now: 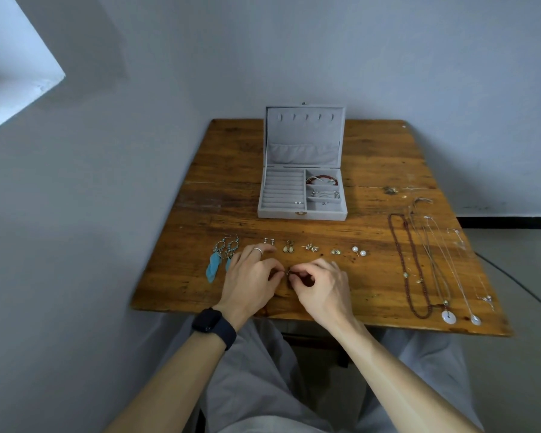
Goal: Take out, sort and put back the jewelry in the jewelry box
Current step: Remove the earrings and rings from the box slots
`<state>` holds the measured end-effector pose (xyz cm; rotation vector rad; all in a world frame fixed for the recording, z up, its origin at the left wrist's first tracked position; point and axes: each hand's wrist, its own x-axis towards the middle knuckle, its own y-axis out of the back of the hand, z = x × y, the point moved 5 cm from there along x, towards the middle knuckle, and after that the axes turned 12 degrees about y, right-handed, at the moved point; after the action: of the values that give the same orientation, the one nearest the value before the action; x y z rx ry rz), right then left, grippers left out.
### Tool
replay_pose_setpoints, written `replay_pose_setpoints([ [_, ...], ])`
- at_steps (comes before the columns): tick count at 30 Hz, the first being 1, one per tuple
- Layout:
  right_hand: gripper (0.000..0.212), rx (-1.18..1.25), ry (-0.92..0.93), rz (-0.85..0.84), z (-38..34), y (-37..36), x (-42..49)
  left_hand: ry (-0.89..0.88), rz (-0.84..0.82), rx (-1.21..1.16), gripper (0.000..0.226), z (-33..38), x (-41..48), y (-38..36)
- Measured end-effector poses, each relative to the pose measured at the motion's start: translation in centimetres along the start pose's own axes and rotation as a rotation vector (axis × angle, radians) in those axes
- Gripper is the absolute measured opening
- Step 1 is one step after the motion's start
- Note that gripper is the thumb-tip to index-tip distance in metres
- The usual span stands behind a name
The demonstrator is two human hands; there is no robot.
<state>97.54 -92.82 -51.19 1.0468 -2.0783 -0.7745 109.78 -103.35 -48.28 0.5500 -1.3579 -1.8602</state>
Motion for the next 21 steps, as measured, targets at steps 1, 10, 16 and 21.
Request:
replay_pose_setpoints([
  [1,0.018,-0.007,0.002,-0.005,-0.1,0.0,0.1,0.001,0.000,0.000,0.015,0.0,0.0,0.0],
  [10,0.020,-0.008,0.005,-0.023,-0.2,0.1,0.1,-0.003,-0.021,-0.019,0.017,0.0,0.0,-0.1],
  [16,0.023,0.067,0.027,-0.046,0.1,0.4,-0.2,-0.021,-0.026,-0.022,0.020,-0.2,0.0,0.5],
  [21,0.027,0.148,0.034,-0.105,0.1,1.8,0.0,-0.025,0.007,-0.004,0.021,-0.5,1.9,2.2],
])
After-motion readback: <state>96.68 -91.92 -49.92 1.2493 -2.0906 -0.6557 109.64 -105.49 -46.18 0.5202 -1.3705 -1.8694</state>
